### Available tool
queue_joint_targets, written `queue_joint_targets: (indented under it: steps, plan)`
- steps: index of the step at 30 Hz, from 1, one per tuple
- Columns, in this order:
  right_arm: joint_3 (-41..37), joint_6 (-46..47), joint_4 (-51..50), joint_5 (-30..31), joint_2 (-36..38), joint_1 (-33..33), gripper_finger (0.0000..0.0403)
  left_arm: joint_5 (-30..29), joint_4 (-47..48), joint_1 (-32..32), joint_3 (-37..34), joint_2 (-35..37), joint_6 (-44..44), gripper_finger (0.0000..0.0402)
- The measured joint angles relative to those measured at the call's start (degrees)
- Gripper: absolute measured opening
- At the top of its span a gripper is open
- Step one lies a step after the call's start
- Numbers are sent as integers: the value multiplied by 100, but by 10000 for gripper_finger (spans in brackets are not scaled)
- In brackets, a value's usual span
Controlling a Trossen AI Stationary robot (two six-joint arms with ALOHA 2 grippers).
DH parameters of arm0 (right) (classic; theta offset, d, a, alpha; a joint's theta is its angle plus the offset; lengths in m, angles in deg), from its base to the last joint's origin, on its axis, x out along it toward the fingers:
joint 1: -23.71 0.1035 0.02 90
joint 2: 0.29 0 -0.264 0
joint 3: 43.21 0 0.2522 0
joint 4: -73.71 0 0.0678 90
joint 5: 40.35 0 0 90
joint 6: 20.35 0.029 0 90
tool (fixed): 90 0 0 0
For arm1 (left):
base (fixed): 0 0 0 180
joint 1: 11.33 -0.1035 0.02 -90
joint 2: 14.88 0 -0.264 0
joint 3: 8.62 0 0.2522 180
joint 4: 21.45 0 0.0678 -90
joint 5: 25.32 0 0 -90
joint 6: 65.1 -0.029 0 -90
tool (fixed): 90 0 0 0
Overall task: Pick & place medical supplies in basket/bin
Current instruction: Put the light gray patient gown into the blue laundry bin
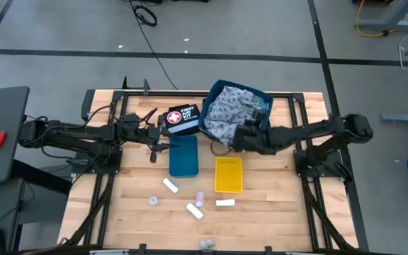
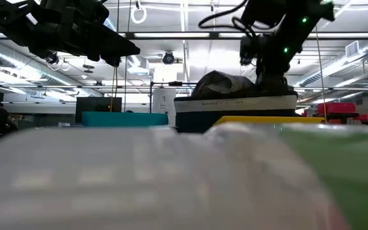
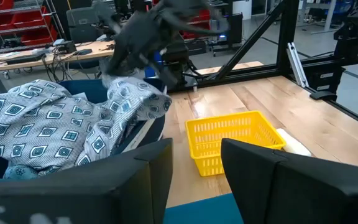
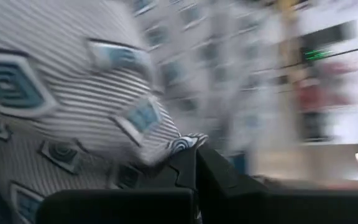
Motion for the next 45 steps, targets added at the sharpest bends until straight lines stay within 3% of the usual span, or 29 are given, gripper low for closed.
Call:
queue_joint_targets:
  steps: [4,9,15,23,26,29,35,40,45]
  plan:
    - [-259,-176,401,-1350,-2,-518,1,0,1,0,0,1,0,142]
    - [-325,-274,666,-1389,0,-657,7,0,3,0,0,1,31,142]
    - [-306,-483,1158,-1021,0,-497,64,0,3,0,0,1,26,142]
    - [255,-423,1109,648,53,-165,150,0,6,0,0,1,22,142]
    - [493,-493,1083,744,122,-79,160,0,12,0,0,-1,20,142]
    - [650,-610,1073,61,229,3,139,-4,62,0,0,-1,17,142]
    - [942,-539,642,-1233,241,271,14,-35,97,0,0,-1,17,142]
    - [953,-485,346,-1459,276,670,4,-37,99,0,0,-1,4,142]
    - [1073,238,-512,-2661,291,1076,2,-38,98,-1,0,-1,-4,142]
